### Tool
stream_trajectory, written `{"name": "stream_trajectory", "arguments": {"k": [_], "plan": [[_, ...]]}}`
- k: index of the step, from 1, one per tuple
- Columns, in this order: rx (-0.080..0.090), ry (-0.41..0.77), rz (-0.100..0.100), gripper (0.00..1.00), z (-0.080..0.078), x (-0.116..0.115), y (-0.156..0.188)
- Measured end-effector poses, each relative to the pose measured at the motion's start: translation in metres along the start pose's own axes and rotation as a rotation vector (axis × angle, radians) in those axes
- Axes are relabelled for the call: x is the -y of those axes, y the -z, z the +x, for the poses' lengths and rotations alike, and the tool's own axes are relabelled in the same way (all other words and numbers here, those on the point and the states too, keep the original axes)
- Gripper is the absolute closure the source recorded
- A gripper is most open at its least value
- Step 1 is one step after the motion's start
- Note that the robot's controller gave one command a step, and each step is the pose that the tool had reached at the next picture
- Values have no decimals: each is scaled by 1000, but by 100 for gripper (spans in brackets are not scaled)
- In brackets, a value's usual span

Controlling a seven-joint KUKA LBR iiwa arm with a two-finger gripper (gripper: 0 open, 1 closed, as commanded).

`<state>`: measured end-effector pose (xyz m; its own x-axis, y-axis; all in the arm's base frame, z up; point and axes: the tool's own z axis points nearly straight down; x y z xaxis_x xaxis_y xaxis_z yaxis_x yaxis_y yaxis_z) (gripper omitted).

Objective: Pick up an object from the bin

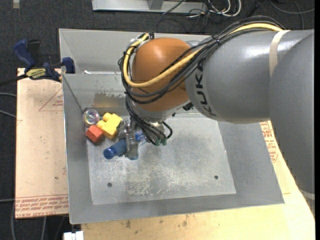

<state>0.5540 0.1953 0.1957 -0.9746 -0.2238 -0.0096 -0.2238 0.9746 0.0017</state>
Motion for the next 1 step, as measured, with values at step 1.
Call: {"name": "stream_trajectory", "arguments": {"k": [1], "plan": [[-11,480,-3,100,-3,-35,-36]]}}
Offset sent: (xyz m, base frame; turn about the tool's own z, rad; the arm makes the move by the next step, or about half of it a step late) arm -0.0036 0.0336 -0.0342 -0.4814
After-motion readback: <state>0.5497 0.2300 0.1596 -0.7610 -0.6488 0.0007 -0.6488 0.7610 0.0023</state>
